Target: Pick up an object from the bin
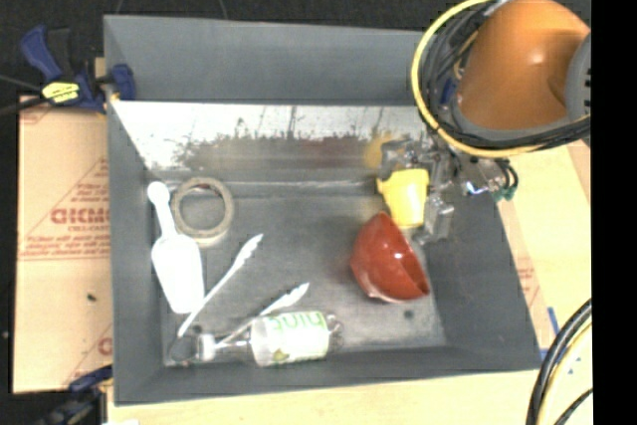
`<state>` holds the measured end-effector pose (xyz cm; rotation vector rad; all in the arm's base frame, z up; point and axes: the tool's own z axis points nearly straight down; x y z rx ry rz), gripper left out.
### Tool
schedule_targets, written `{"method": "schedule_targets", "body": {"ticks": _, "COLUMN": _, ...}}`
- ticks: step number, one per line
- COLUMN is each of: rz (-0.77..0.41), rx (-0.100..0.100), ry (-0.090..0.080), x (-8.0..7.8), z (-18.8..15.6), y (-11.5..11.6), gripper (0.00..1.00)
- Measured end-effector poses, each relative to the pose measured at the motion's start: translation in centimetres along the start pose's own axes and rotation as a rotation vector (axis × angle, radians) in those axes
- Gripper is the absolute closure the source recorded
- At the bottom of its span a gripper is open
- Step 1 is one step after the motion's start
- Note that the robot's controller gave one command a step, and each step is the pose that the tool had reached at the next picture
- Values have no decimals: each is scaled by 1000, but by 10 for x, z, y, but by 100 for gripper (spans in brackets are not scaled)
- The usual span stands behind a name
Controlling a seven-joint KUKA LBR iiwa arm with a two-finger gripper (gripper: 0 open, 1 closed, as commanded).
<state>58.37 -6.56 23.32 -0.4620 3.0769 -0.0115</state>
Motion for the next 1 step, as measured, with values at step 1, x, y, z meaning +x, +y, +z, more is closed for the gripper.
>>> {"method": "schedule_targets", "body": {"ticks": 1, "rz": 7, "rx": 6, "ry": -12, "x": -12, "z": -9, "y": 1, "gripper": 0}}
